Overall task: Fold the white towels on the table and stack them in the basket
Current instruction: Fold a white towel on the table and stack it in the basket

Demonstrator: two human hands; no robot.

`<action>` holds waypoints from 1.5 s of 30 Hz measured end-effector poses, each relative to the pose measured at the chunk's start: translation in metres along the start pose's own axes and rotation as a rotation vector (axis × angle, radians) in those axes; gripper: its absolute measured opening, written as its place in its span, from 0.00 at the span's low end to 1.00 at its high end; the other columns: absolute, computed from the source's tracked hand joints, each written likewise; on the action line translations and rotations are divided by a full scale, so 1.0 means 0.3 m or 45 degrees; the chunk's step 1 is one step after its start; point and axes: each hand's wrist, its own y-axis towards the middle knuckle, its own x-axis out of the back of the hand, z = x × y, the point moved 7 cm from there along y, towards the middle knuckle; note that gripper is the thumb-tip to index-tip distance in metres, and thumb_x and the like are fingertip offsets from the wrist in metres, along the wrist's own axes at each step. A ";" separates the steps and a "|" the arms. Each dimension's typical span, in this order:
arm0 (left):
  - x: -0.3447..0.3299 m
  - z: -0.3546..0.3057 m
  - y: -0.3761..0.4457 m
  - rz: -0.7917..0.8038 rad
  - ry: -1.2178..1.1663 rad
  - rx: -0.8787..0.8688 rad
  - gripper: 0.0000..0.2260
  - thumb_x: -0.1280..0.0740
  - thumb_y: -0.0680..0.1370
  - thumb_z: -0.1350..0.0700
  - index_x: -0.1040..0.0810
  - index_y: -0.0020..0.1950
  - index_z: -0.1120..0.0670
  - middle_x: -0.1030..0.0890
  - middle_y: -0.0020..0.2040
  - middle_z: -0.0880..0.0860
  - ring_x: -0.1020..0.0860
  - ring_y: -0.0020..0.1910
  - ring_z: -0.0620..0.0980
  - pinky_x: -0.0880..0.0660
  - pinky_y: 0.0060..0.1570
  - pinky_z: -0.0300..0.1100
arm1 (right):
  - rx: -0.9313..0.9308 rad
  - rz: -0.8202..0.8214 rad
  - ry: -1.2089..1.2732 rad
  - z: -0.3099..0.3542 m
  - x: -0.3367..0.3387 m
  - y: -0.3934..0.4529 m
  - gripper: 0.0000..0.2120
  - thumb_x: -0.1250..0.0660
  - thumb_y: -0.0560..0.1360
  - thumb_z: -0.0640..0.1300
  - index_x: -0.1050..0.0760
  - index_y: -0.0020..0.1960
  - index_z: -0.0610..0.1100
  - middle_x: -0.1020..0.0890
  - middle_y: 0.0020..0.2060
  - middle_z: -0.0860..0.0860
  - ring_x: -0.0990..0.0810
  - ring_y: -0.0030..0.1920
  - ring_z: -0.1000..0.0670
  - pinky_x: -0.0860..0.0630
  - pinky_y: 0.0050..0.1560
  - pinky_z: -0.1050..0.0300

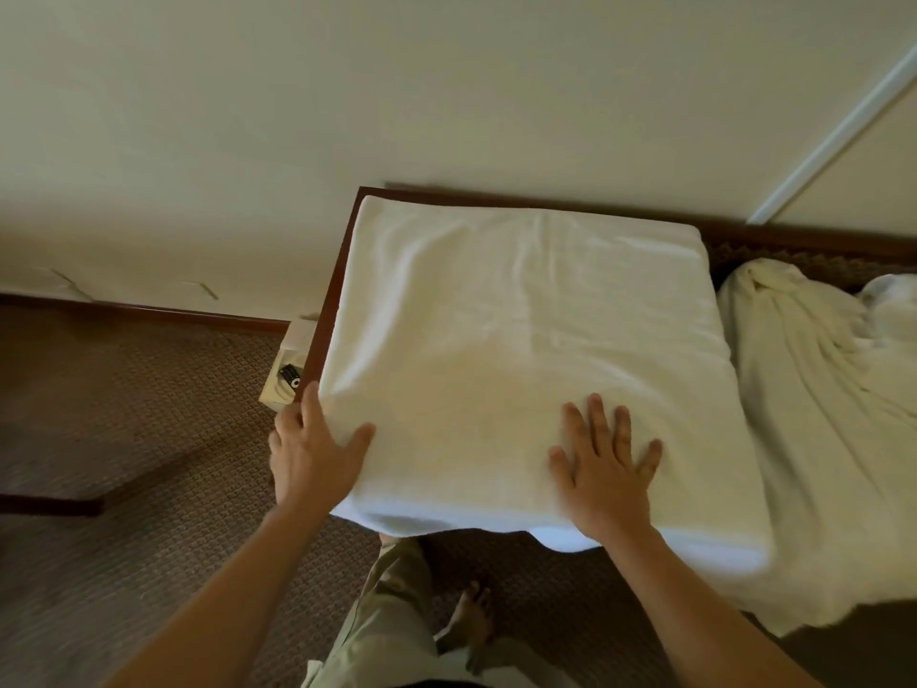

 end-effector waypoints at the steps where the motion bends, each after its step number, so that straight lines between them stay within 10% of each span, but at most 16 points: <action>1: 0.012 -0.016 0.025 0.068 -0.122 0.066 0.44 0.26 0.74 0.39 0.47 0.81 0.50 0.32 0.72 0.61 0.28 0.66 0.65 0.27 0.62 0.60 | -0.015 -0.012 0.029 0.035 0.003 0.003 0.36 0.68 0.76 0.65 0.66 0.82 0.57 0.72 0.79 0.54 0.72 0.80 0.45 0.66 0.76 0.29; 5: -0.005 -0.055 0.116 0.401 -0.403 0.225 0.29 0.19 0.70 0.48 0.24 0.65 0.57 0.19 0.57 0.53 0.20 0.52 0.55 0.21 0.53 0.51 | 0.153 -0.052 0.029 0.237 0.001 0.029 0.33 0.62 0.80 0.64 0.63 0.82 0.57 0.70 0.80 0.53 0.69 0.81 0.45 0.67 0.75 0.29; 11: 0.005 -0.018 0.147 0.728 -0.669 0.235 0.26 0.15 0.64 0.55 0.19 0.58 0.55 0.14 0.53 0.55 0.16 0.52 0.59 0.18 0.52 0.57 | 0.154 -0.082 0.016 0.266 -0.009 0.043 0.32 0.62 0.80 0.67 0.62 0.82 0.61 0.64 0.82 0.56 0.66 0.82 0.45 0.61 0.76 0.29; 17: 0.130 0.106 0.164 -0.020 -0.294 0.219 0.16 0.25 0.76 0.46 0.26 0.54 0.52 0.20 0.48 0.51 0.20 0.52 0.57 0.24 0.48 0.50 | 0.152 -0.092 0.035 0.265 -0.002 0.041 0.32 0.61 0.80 0.67 0.61 0.82 0.60 0.64 0.82 0.56 0.67 0.81 0.46 0.63 0.77 0.30; 21: 0.026 0.099 0.074 0.266 -0.027 0.107 0.22 0.28 0.73 0.34 0.24 0.53 0.50 0.21 0.48 0.48 0.22 0.49 0.53 0.22 0.48 0.49 | 0.149 -0.091 0.030 0.267 0.001 0.043 0.33 0.62 0.80 0.67 0.62 0.82 0.60 0.65 0.82 0.56 0.68 0.81 0.46 0.64 0.77 0.31; 28: 0.034 0.117 0.034 0.484 -0.476 0.077 0.22 0.21 0.72 0.52 0.27 0.60 0.51 0.21 0.53 0.49 0.21 0.51 0.51 0.22 0.47 0.48 | 0.151 -0.083 0.026 0.267 -0.001 0.041 0.32 0.60 0.81 0.66 0.63 0.82 0.59 0.66 0.81 0.56 0.68 0.81 0.46 0.65 0.77 0.31; 34: 0.168 0.100 0.002 -0.311 -0.061 -0.118 0.19 0.33 0.75 0.65 0.28 0.66 0.57 0.22 0.54 0.58 0.23 0.46 0.54 0.24 0.44 0.50 | 0.160 -0.103 0.028 0.265 -0.007 0.044 0.32 0.59 0.81 0.66 0.63 0.82 0.59 0.66 0.81 0.56 0.68 0.81 0.46 0.64 0.77 0.31; 36: 0.108 -0.026 -0.069 -0.402 0.141 -0.434 0.24 0.33 0.77 0.58 0.32 0.72 0.54 0.28 0.68 0.60 0.25 0.61 0.57 0.25 0.58 0.54 | 0.160 -0.112 0.028 0.264 -0.008 0.045 0.33 0.60 0.81 0.66 0.63 0.82 0.59 0.65 0.82 0.56 0.67 0.81 0.46 0.64 0.77 0.31; 40: -0.169 -0.125 -0.116 0.192 0.484 -0.891 0.27 0.55 0.85 0.39 0.55 0.83 0.41 0.62 0.84 0.48 0.62 0.83 0.53 0.54 0.80 0.60 | 0.175 -0.161 0.061 0.267 -0.006 0.038 0.33 0.57 0.81 0.66 0.58 0.83 0.59 0.60 0.83 0.55 0.63 0.82 0.46 0.61 0.77 0.31; 45: -0.134 0.075 -0.061 0.065 0.491 -0.549 0.28 0.65 0.82 0.34 0.66 0.81 0.38 0.69 0.82 0.45 0.68 0.81 0.52 0.63 0.79 0.60 | 0.181 -0.186 0.069 0.262 -0.005 0.039 0.32 0.56 0.81 0.65 0.55 0.83 0.58 0.56 0.83 0.55 0.60 0.83 0.45 0.59 0.77 0.30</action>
